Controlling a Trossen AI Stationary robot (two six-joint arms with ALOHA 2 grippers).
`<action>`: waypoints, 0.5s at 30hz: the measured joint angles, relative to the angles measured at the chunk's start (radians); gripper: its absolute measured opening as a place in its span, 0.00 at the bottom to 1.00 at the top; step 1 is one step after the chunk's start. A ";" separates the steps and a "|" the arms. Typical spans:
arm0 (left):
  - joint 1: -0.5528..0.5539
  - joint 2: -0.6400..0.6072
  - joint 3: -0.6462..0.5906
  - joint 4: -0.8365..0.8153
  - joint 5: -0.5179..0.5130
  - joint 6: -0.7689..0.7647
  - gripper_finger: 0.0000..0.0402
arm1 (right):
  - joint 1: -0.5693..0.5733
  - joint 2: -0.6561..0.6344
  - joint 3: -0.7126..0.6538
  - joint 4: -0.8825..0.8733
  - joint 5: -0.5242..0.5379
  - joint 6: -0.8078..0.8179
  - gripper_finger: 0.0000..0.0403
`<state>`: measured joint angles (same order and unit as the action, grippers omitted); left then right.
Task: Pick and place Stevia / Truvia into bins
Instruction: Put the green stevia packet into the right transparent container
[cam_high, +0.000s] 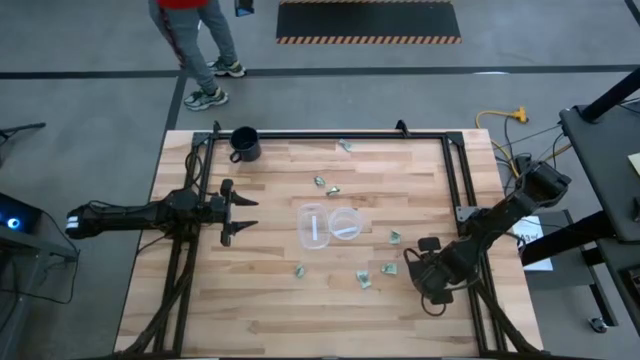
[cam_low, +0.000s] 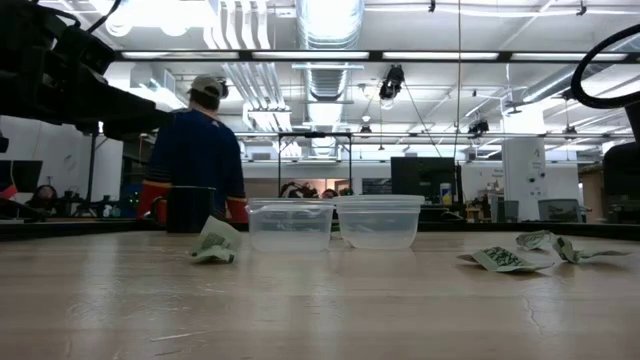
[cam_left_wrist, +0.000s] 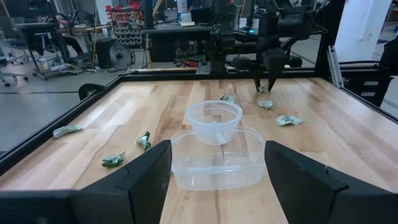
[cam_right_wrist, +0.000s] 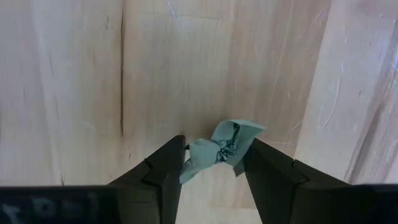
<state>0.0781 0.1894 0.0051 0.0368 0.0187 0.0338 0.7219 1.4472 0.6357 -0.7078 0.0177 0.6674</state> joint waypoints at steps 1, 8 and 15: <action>0.000 0.000 0.000 0.000 0.000 0.000 0.60 | 0.000 -0.001 0.000 0.000 0.000 0.000 0.37; 0.000 0.000 0.000 -0.001 0.000 0.000 0.60 | 0.000 -0.010 -0.002 0.008 -0.016 0.000 0.21; 0.000 0.000 0.000 -0.001 0.000 0.000 0.60 | -0.002 -0.010 -0.002 0.011 -0.028 -0.038 0.04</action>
<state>0.0784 0.1894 0.0051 0.0361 0.0188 0.0338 0.7204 1.4372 0.6334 -0.6971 -0.0105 0.6291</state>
